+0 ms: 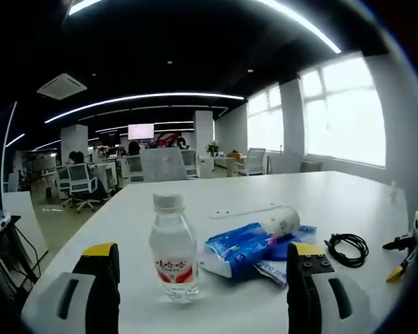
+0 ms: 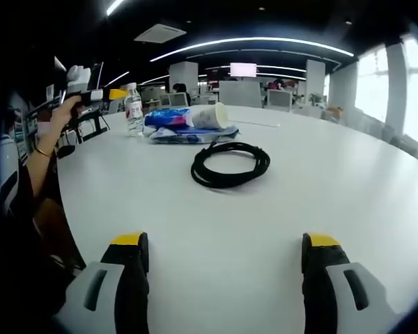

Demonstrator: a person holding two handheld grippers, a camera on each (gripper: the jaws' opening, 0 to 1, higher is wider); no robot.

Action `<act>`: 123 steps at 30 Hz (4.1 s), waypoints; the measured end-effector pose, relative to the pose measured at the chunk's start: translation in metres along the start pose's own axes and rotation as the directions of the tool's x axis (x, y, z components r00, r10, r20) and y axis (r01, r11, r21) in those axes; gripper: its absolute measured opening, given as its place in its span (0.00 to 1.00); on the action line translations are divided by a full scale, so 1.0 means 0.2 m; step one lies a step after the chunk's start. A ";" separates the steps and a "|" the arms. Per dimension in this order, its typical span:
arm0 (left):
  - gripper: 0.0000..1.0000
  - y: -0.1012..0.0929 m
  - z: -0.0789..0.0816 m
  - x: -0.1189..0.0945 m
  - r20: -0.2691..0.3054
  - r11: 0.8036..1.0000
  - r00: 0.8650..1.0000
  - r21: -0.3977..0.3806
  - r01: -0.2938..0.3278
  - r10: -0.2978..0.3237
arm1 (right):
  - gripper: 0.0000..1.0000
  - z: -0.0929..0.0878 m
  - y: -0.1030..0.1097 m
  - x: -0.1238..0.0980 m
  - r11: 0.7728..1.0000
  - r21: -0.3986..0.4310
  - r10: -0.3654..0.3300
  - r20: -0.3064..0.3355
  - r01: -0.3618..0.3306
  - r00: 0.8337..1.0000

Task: Arrange the tabletop items into an orderly group along one side of the table until the central work area is clear of visible clutter.

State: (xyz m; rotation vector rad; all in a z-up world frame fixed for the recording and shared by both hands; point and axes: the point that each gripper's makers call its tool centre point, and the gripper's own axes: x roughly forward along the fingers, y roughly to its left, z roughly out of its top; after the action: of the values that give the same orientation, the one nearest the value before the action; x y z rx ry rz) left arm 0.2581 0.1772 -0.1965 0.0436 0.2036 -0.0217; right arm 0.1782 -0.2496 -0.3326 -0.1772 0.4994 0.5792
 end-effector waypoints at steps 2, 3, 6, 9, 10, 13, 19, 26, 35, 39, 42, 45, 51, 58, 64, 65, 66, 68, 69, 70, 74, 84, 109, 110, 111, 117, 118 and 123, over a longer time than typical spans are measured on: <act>1.00 0.00 -0.02 0.00 -0.005 1.000 1.000 0.006 0.001 -0.001 | 0.88 0.01 0.01 0.00 1.000 -0.006 0.005 0.002 -0.005 1.000; 1.00 0.00 -0.02 0.00 -0.005 1.000 1.000 0.005 0.002 -0.002 | 0.88 0.01 0.01 0.00 1.000 -0.008 0.008 0.003 -0.008 1.000; 1.00 -0.01 -0.03 -0.01 0.000 1.000 1.000 0.007 0.004 -0.004 | 0.88 0.02 0.02 0.01 1.000 -0.012 0.017 0.006 -0.017 1.000; 0.99 -0.01 -0.02 -0.03 0.025 0.999 1.000 0.038 -0.018 0.017 | 0.88 0.03 0.04 0.01 1.000 -0.013 0.028 0.016 -0.028 0.999; 0.99 -0.01 -0.03 -0.04 0.020 0.999 1.000 0.042 -0.020 0.019 | 0.88 0.04 0.05 0.01 0.999 -0.018 0.037 0.017 -0.036 0.999; 1.00 -0.04 -0.04 -0.05 0.017 0.999 1.000 0.037 0.003 -0.004 | 0.88 0.04 0.06 0.02 0.999 -0.029 0.047 0.016 -0.046 0.999; 1.00 -0.07 -0.09 -0.07 -0.007 0.998 1.000 0.058 0.010 -0.009 | 0.88 0.04 0.09 0.03 0.996 -0.043 0.074 0.004 -0.074 0.997; 1.00 -0.13 -0.11 -0.10 -0.012 0.997 0.999 0.066 0.043 -0.042 | 0.88 0.08 0.11 0.04 0.994 -0.050 0.096 0.022 -0.095 0.995; 1.00 -0.24 -0.11 -0.15 0.010 0.991 0.994 0.081 0.104 -0.106 | 0.87 0.10 0.13 0.04 0.991 -0.046 0.127 0.036 -0.125 0.991; 1.00 -0.28 -0.12 -0.16 0.006 0.990 0.993 0.075 0.121 -0.122 | 0.87 0.10 0.13 0.04 0.991 -0.055 0.125 0.028 -0.123 0.992; 1.00 -0.32 -0.14 -0.16 0.003 0.987 0.990 0.083 0.141 -0.142 | 0.87 0.11 0.13 0.04 0.990 -0.058 0.127 0.031 -0.125 0.991; 1.00 -0.35 -0.14 -0.17 0.004 0.984 0.987 0.088 0.158 -0.159 | 0.87 0.12 0.12 0.04 0.991 -0.065 0.122 0.036 -0.119 0.992; 0.99 -0.42 -0.12 -0.17 0.040 0.975 0.982 0.136 0.175 -0.182 | 0.87 0.18 0.09 0.04 0.992 -0.075 0.110 0.062 -0.105 0.992; 0.99 -0.50 -0.16 -0.16 0.004 0.965 0.974 0.140 0.223 -0.226 | 0.87 0.19 0.06 0.04 0.993 -0.071 0.101 0.061 -0.097 0.993; 0.99 -0.60 -0.22 -0.16 -0.052 0.946 0.954 0.124 0.300 -0.296 | 0.87 0.19 0.06 0.05 0.991 -0.083 0.105 0.051 -0.100 0.993; 0.99 -0.60 -0.23 -0.16 -0.052 0.945 0.953 0.125 0.301 -0.297 | 0.87 0.19 0.06 0.05 0.992 -0.082 0.105 0.051 -0.101 0.993; 0.99 -0.61 -0.23 -0.16 -0.052 0.942 0.952 0.132 0.307 -0.303 | 0.87 0.19 0.06 0.05 0.991 -0.082 0.105 0.053 -0.101 0.993; 0.98 -0.62 -0.23 -0.17 -0.058 0.942 0.951 0.135 0.308 -0.303 | 0.86 0.21 0.06 0.05 0.992 -0.083 0.105 0.060 -0.100 0.993; 0.98 -0.63 -0.24 -0.17 -0.063 0.940 0.950 0.139 0.312 -0.306 | 0.86 0.21 0.06 0.05 0.991 -0.085 0.106 0.064 -0.100 0.992; 0.98 -0.63 -0.24 -0.18 -0.069 0.939 0.948 0.136 0.317 -0.310 | 0.87 0.22 0.06 0.05 0.991 -0.085 0.107 0.070 -0.101 0.992; 0.97 -0.67 -0.26 -0.18 -0.083 0.928 0.936 0.130 0.350 -0.341 | 0.87 0.23 0.07 0.05 0.991 -0.086 0.113 0.075 -0.106 0.991; 0.96 -0.85 -0.34 -0.19 -0.150 0.866 0.880 0.170 0.471 -0.450 | 0.86 0.21 0.07 0.09 0.988 -0.097 0.122 0.063 -0.116 0.991; 0.90 -1.10 -0.41 -0.13 -0.170 0.784 0.815 0.221 0.580 -0.554 | 0.84 0.20 0.08 0.08 0.985 -0.120 0.127 0.050 -0.120 0.991; 0.90 -1.12 -0.42 -0.14 -0.172 0.779 0.807 0.214 0.590 -0.564 | 0.84 0.20 0.07 0.09 0.985 -0.128 0.122 0.044 -0.116 0.992; 0.90 -1.13 -0.42 -0.14 -0.173 0.778 0.806 0.211 0.592 -0.567 | 0.84 0.20 0.07 0.09 0.985 -0.132 0.121 0.043 -0.114 0.992; 0.92 -1.19 -0.43 -0.12 -0.174 0.761 0.786 0.198 0.618 -0.593 | 0.84 0.22 0.06 0.09 0.982 -0.147 0.122 0.039 -0.115 0.992; 0.92 -1.19 -0.43 -0.12 -0.174 0.758 0.784 0.201 0.621 -0.596 | 0.84 0.22 0.06 0.10 0.982 -0.150 0.121 0.040 -0.114 0.992; 0.92 -1.23 -0.43 -0.10 -0.186 0.745 0.773 0.207 0.634 -0.606 | 0.84 0.21 0.03 0.12 0.982 -0.153 0.114 0.027 -0.109 0.993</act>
State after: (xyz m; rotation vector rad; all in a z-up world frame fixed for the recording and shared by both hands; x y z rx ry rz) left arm 0.2145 -0.0652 -0.2870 0.2397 0.3165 -0.7258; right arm 0.2085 -0.2205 -0.3086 -0.2839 0.4331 0.7294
